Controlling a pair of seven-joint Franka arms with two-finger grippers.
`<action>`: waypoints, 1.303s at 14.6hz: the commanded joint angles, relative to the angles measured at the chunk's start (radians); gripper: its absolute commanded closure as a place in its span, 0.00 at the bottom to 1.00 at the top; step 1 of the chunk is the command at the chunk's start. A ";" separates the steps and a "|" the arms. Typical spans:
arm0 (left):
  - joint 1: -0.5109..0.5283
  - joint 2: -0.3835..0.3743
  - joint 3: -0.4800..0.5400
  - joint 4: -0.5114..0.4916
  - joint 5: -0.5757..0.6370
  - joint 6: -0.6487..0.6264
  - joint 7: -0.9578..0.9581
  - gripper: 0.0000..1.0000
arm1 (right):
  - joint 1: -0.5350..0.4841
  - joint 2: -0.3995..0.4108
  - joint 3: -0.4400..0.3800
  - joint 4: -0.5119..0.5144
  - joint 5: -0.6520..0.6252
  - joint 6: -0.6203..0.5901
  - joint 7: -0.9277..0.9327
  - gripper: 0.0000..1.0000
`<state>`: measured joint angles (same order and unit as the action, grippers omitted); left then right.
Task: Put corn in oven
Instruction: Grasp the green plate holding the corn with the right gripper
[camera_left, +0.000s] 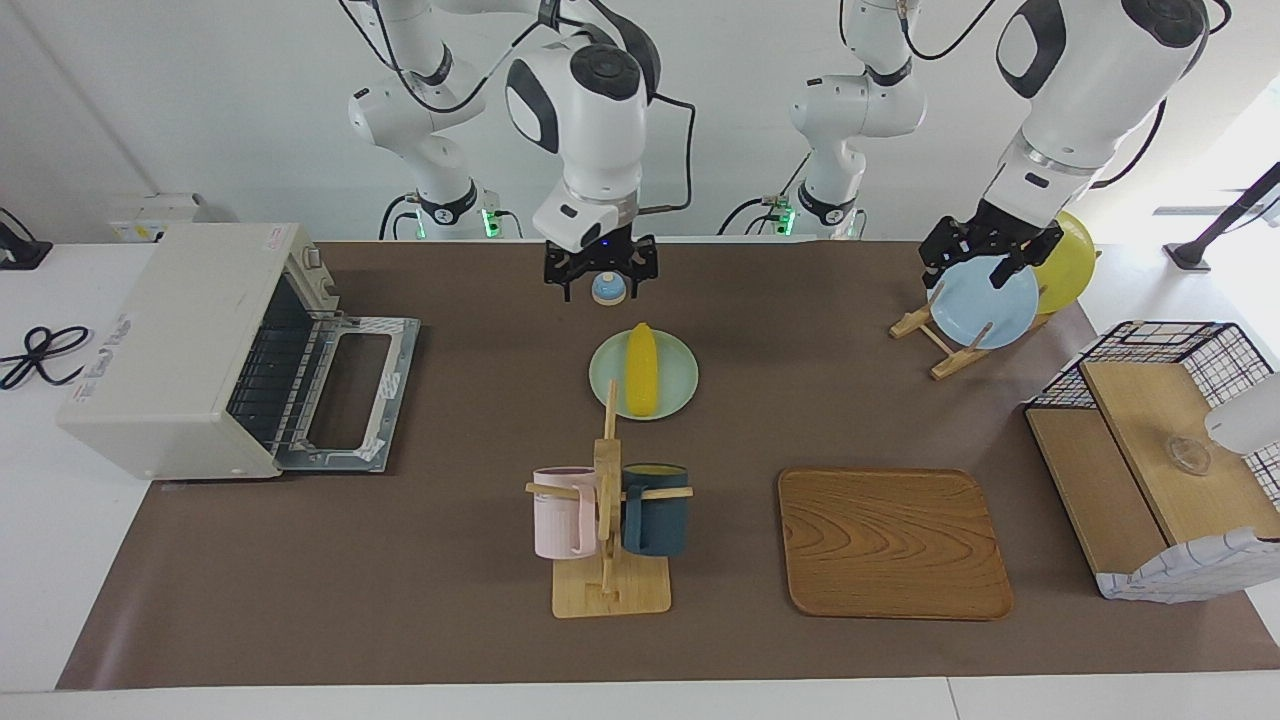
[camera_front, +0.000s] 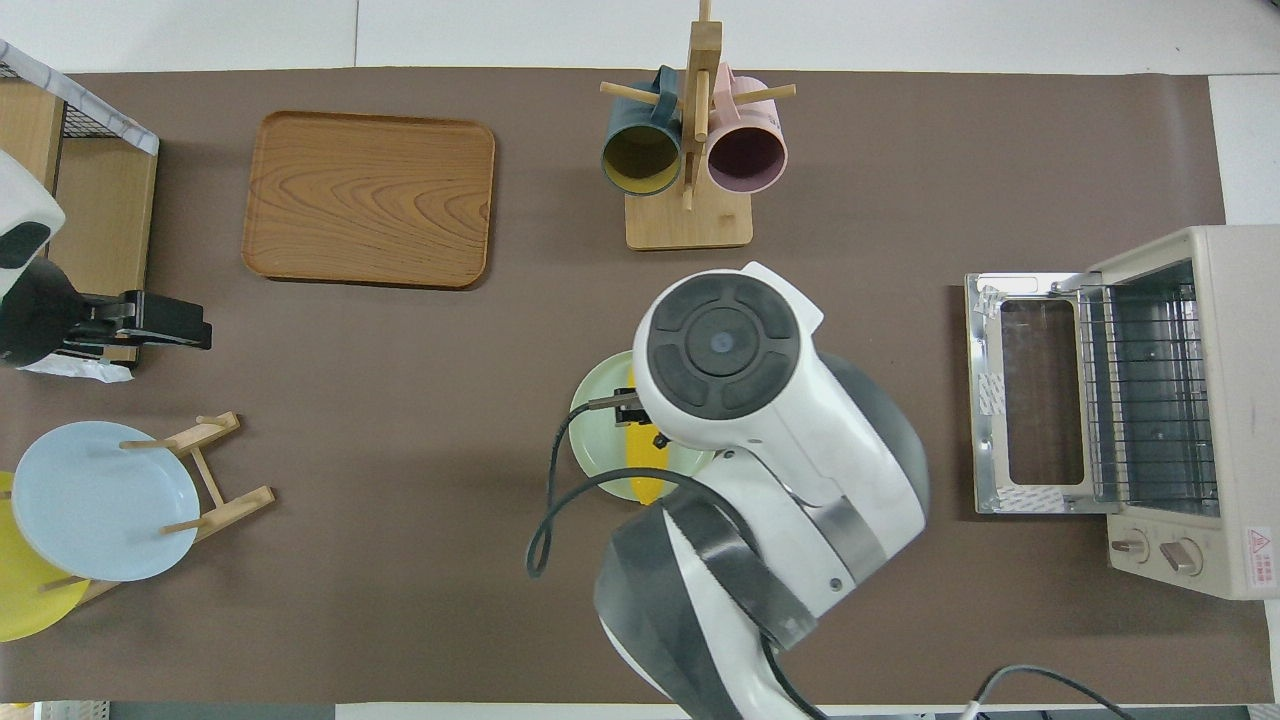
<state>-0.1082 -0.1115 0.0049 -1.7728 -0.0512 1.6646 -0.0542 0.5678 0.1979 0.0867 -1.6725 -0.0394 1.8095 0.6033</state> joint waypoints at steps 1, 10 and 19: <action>0.002 -0.031 -0.011 -0.020 0.021 -0.019 0.005 0.00 | 0.094 0.200 -0.001 0.195 -0.028 -0.013 0.132 0.00; -0.002 0.035 -0.016 0.087 0.057 -0.037 0.013 0.00 | 0.182 0.262 0.002 -0.025 -0.142 0.362 0.181 0.46; -0.002 0.029 -0.020 0.047 0.053 -0.022 0.013 0.00 | 0.173 0.219 0.001 -0.179 -0.146 0.456 0.171 0.95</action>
<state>-0.1112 -0.0836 -0.0131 -1.7197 -0.0108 1.6302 -0.0506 0.7547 0.4516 0.0806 -1.8079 -0.1699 2.2453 0.7945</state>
